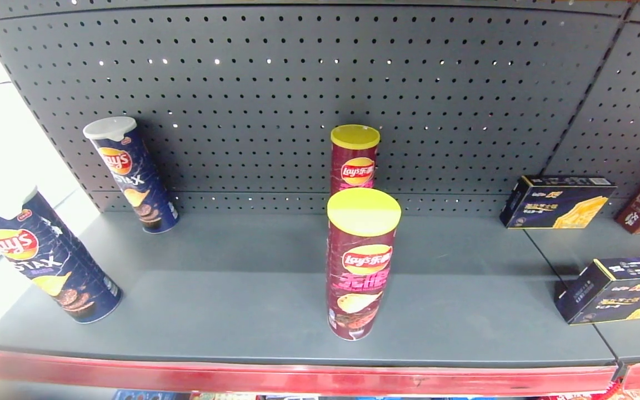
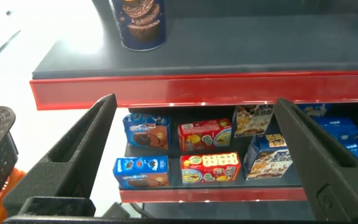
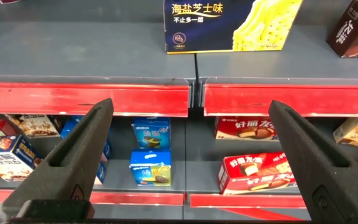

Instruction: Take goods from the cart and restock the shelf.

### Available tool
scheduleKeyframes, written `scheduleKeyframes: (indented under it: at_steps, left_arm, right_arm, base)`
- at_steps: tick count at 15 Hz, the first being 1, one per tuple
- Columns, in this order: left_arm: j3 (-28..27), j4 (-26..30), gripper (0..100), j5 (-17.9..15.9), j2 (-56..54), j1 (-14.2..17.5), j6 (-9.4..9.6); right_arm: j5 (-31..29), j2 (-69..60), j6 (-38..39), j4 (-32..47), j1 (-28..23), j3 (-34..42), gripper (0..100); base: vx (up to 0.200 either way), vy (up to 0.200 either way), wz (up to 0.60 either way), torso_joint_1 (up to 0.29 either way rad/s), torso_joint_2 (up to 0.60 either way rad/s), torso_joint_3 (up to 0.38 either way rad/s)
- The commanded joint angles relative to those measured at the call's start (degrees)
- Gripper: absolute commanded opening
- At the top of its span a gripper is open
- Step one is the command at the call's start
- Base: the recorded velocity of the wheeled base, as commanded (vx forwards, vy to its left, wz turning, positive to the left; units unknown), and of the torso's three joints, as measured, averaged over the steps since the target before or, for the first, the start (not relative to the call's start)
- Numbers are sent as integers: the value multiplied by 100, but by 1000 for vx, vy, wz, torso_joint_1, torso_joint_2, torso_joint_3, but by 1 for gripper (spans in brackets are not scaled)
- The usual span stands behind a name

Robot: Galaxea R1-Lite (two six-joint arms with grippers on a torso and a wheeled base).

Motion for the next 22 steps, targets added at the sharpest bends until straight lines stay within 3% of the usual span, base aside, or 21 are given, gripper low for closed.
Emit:
scheduleKeyframes:
  at_steps: [1,22]
  left_arm:
    - [1,-1,100,0,8,0,-1]
    - [1,-1,100,0,8,0,-1]
  right_arm:
    - [0,11,6,2,1,-2,100]
    - [27,11,-20,2,1,-2,100]
  base:
    - [0,0,0,0,0,0]
    - [0,0,-29,0,0,0]
